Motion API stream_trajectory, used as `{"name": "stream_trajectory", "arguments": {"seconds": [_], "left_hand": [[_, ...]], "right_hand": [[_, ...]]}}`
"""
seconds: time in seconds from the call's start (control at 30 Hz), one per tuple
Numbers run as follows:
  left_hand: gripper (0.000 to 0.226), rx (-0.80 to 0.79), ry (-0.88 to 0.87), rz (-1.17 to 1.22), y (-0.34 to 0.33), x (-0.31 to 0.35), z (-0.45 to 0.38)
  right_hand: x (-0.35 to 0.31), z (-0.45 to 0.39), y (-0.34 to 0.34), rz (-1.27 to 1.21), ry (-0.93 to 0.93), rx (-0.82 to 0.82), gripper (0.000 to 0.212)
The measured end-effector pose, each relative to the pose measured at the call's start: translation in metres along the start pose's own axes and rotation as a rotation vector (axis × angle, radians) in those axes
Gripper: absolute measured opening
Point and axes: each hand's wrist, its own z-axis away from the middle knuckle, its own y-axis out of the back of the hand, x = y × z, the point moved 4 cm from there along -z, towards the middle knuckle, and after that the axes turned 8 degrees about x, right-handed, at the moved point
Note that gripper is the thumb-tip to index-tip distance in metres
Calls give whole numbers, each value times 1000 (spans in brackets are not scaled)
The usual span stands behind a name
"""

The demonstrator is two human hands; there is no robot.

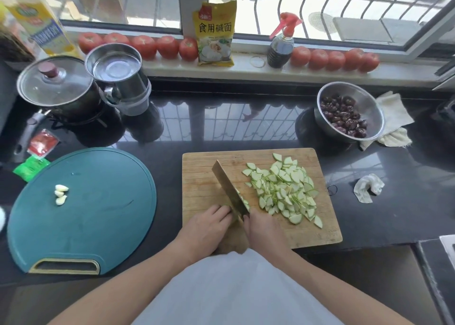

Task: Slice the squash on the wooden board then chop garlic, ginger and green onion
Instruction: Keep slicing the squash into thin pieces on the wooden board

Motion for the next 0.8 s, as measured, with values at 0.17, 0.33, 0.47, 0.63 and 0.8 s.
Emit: {"name": "stream_trajectory", "arguments": {"seconds": [0.17,0.33,0.47,0.63,0.8], "left_hand": [[69,-7,20,-1,-6,-4,-1],[72,-23,16,12,-11,-5,-2],[74,-29,11,7,-12,-5,-2],[69,-2,-1,16,-12,-4,-2],[60,40,-10,14,-8,-3,0]], "right_hand": [[15,22,9,-20,4,-10,23],[13,28,13,40,35,-47,21],[11,28,10,79,34,-56,19],[7,16,-2,87,18,-78,16],[2,3,-7,40,-7,-23,20]]}}
